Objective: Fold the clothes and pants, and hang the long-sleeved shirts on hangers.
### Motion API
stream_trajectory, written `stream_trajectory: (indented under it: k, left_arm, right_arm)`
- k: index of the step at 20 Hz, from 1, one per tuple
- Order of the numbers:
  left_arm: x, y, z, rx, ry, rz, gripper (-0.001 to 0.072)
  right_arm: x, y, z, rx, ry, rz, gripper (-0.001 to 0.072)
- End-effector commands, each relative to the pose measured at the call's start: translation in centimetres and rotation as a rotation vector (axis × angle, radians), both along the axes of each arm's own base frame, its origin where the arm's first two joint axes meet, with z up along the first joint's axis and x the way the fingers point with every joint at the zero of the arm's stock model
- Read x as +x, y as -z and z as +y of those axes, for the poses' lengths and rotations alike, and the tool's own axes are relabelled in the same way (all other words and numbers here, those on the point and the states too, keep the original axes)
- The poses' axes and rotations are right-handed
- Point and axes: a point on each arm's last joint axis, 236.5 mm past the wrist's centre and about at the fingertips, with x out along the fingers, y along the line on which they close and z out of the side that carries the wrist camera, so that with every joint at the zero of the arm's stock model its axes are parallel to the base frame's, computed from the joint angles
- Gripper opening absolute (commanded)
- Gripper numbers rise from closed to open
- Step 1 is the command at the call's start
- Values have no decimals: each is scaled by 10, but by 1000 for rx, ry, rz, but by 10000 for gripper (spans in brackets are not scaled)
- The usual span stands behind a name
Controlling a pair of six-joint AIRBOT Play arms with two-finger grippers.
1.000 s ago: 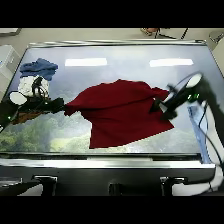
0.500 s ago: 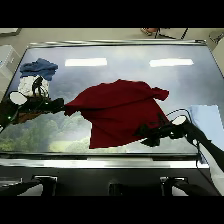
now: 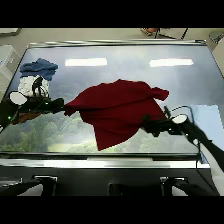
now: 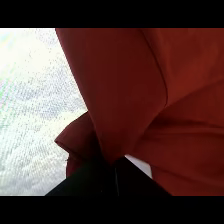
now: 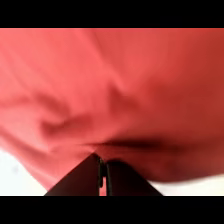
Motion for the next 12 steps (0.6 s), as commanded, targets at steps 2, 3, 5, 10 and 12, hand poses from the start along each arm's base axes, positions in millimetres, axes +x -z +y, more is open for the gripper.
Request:
stream_trajectory:
  k: [2,3,5,10,12]
  left_arm:
    - [-11,6,-6,-6,28,45,25]
    - [-18,9,-12,-9,49,68,25]
    - [-34,17,-31,-10,109,107,26]
    - [-50,28,-82,6,233,94,26]
    - [-49,30,-87,8,238,84,25]
  right_arm:
    - [54,-54,-123,-110,140,-124,36]
    - [59,-64,-156,-132,205,-136,36]
    - [51,-67,-189,-130,269,-115,37]
    - [-4,-41,-184,-164,92,73,288]
    - [-30,-38,-168,-122,-6,141,558]
